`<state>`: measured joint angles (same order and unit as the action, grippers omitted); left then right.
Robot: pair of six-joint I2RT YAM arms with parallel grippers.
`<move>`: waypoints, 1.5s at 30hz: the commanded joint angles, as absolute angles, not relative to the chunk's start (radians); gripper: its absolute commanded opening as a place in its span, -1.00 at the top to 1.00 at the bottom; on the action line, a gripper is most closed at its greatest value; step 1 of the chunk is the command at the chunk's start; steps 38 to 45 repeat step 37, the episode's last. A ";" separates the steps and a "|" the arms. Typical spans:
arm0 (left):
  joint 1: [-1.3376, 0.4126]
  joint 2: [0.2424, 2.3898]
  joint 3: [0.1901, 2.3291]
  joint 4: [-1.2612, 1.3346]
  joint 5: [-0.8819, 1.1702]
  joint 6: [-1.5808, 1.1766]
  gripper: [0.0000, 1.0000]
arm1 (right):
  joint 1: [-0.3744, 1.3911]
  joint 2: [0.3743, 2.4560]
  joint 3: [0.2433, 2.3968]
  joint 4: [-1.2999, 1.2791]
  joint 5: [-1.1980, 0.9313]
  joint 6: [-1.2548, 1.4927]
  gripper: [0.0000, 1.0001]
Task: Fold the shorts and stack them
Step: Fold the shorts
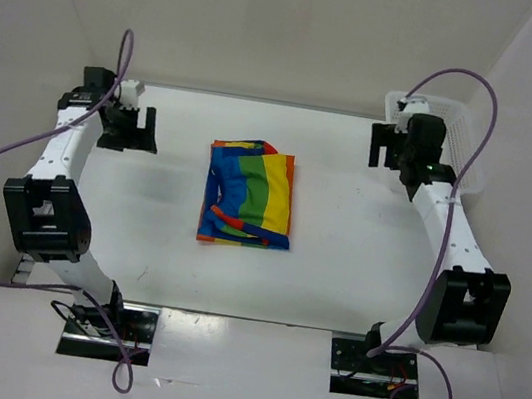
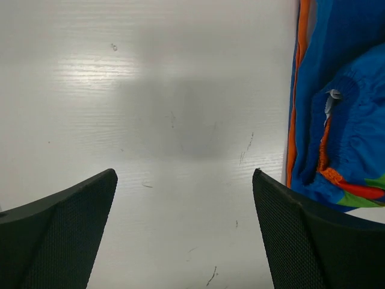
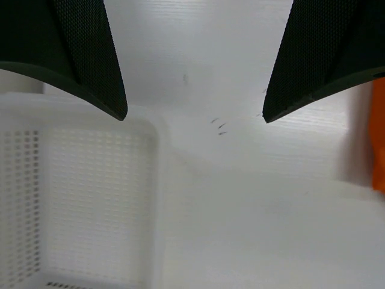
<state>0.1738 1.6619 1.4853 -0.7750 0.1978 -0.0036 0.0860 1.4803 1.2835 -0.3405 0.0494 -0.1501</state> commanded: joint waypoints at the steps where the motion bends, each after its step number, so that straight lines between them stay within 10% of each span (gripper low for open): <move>1: 0.256 1.620 1.453 -0.765 0.339 0.000 -1.00 | 0.063 1.376 1.261 -0.246 0.098 -0.179 -0.96; 45: 0.383 1.551 1.350 -0.746 0.405 0.000 -1.00 | -0.061 1.026 0.989 -0.313 0.038 -0.179 -0.99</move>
